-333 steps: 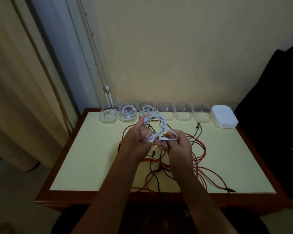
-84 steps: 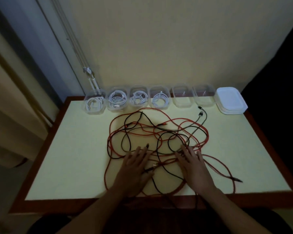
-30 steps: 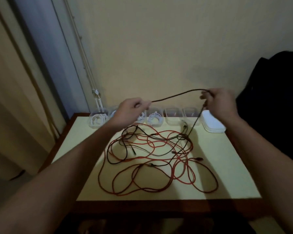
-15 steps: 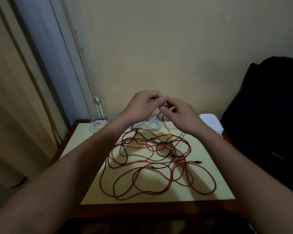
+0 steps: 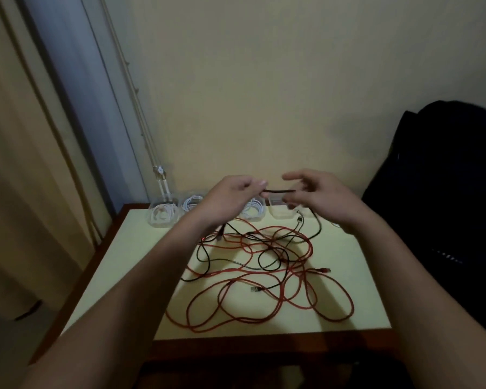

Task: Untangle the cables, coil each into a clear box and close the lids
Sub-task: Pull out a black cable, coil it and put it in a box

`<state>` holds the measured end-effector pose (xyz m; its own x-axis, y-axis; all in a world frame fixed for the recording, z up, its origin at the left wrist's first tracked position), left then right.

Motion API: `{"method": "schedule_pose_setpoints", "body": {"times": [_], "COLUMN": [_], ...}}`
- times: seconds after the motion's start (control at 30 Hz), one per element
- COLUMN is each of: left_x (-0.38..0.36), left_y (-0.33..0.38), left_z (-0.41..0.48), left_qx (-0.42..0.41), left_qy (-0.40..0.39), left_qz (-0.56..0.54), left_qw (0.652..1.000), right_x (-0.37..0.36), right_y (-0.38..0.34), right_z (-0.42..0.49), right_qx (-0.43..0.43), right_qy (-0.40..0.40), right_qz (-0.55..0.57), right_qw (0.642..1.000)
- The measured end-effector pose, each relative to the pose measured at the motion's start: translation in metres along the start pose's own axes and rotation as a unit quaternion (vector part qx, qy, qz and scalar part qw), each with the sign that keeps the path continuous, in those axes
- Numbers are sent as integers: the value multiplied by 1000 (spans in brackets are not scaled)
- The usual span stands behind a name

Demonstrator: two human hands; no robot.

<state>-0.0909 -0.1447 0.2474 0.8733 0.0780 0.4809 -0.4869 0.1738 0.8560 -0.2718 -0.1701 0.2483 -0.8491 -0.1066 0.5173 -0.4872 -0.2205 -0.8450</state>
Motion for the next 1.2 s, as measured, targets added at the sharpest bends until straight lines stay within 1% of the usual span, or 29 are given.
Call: {"method": "schedule_pose_setpoints", "body": {"times": [0.07, 0.1, 0.13, 0.17, 0.2, 0.23, 0.27, 0.33, 0.37, 0.43, 0.57, 0.63, 0.67, 0.7, 0.73, 0.83, 0.93, 1.0, 1.03, 1.1, 1.17, 1.2], "left_x": [-7, -7, -7, -8, -12, -18, -24, -31, -31, -25, 8, 25, 32, 37, 42, 52, 50, 47, 44, 37, 28, 22], "left_y": [11, 12, 11, 7, 1, -5, -7, -5, -1, 15, 34, 33, 31, 29, 26, 18, 21, 28, 32, 39, 43, 43], "left_z": [-8, -13, -17, -23, -31, -42, -52, -73, -82, -96, -120, -133, -138, -144, -148, -158, -163, -168, -172, -179, -186, -189], "left_qx": [-21, -21, -9, 17, 59, 104, 137, 175, 177, 148, 87, 78, 81, 85, 90, 101, 86, 54, 35, 2, -18, -15], "left_qy": [33, 45, 49, 39, 16, -16, -47, -87, -95, -94, -23, 9, 21, 35, 56, 126, 154, 174, 179, 171, 143, 118], "left_qz": [-9, -35, -84, -157, -247, -339, -423, -547, -586, -639, -719, -738, -740, -735, -720, -632, -551, -468, -426, -346, -276, -262], "left_qw": [999, 998, 995, 987, 967, 935, 894, 814, 785, 749, 689, 670, 668, 672, 686, 758, 816, 865, 886, 923, 950, 958], "right_x": [-20, -25, -27, -26, -25, -23, -19, -17, -18, -18, -7, -2, 0, 3, 5, 12, 8, -5, -12, -20, -22, -22], "right_y": [-20, -24, -26, -26, -23, -20, -17, -10, -6, -3, 6, 12, 16, 18, 18, 11, -21, -47, -57, -71, -81, -84], "right_z": [-18, -26, -33, -39, -46, -55, -62, -79, -88, -103, -131, -145, -152, -159, -166, -185, -199, -206, -208, -213, -215, -215], "right_qx": [5, 9, 14, 16, 10, 8, 15, 20, 20, 26, 9, 6, 8, 13, 20, 63, 163, 236, 259, 279, 284, 280], "right_qy": [-48, -52, -45, -30, -12, 10, 32, 58, 65, 80, 145, 174, 190, 205, 216, 245, 270, 252, 233, 206, 202, 202], "right_qz": [90, 125, 155, 183, 211, 226, 231, 227, 225, 223, 259, 244, 216, 182, 148, 36, -96, -156, -157, -115, -71, -53], "right_qw": [995, 991, 987, 982, 977, 974, 972, 972, 972, 971, 955, 954, 958, 962, 965, 967, 944, 925, 924, 931, 935, 937]}}
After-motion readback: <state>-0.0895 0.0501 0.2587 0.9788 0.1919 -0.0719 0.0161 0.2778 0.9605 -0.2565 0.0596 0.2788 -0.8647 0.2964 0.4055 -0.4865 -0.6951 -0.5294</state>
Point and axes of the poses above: each hand's wrist, its own z-axis towards the middle knuckle, its own x-axis out of the back of the hand, y = z × x, the point moved 8 cm from there along z, towards the middle knuckle, and after that the axes turned 7 degrees about y, right-handed, at the moved point
